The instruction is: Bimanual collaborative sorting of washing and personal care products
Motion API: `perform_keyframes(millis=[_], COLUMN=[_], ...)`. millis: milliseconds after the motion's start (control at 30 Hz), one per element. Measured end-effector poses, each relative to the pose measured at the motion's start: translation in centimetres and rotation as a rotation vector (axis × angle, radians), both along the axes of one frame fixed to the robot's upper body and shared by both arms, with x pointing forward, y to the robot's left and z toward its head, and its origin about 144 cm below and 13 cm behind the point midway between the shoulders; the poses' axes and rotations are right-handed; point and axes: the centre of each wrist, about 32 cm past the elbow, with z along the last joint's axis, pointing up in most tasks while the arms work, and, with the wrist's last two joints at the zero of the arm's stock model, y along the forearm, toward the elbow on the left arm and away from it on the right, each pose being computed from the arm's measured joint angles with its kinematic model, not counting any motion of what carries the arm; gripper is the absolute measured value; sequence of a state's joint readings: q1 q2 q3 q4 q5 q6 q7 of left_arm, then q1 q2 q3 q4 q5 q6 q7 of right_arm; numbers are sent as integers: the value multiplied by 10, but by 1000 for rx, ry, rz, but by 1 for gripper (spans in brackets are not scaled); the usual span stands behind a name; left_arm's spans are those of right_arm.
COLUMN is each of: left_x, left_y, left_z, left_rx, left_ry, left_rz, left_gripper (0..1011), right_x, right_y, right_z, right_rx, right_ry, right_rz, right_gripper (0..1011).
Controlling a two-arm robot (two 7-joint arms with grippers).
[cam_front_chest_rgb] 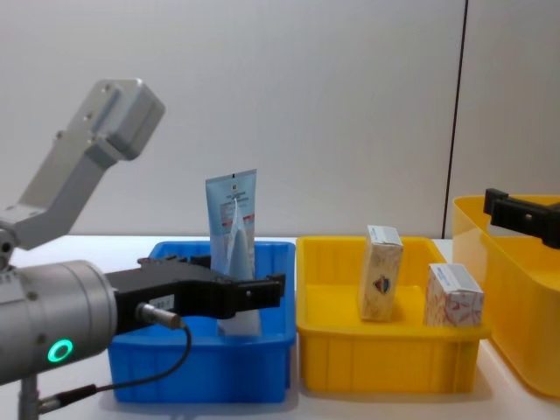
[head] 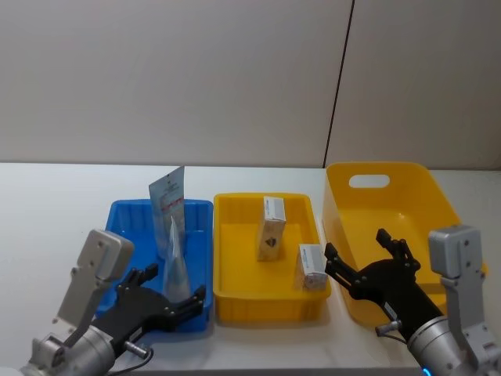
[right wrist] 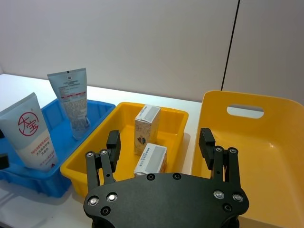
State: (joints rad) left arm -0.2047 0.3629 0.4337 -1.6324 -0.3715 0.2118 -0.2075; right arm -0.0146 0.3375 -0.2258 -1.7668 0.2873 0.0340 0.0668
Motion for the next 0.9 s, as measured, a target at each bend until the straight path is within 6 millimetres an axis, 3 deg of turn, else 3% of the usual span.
perform_keyframes(millis=[900], left_x=[45], left_y=[-27], left_z=[-5], left_rx=[55], left_ry=[81], left_rz=[83], left_gripper=[1001], right_x=[0], right_y=[0], right_z=[0], right_rx=[0], right_ry=[0], right_rz=[0], right_gripper=[1003])
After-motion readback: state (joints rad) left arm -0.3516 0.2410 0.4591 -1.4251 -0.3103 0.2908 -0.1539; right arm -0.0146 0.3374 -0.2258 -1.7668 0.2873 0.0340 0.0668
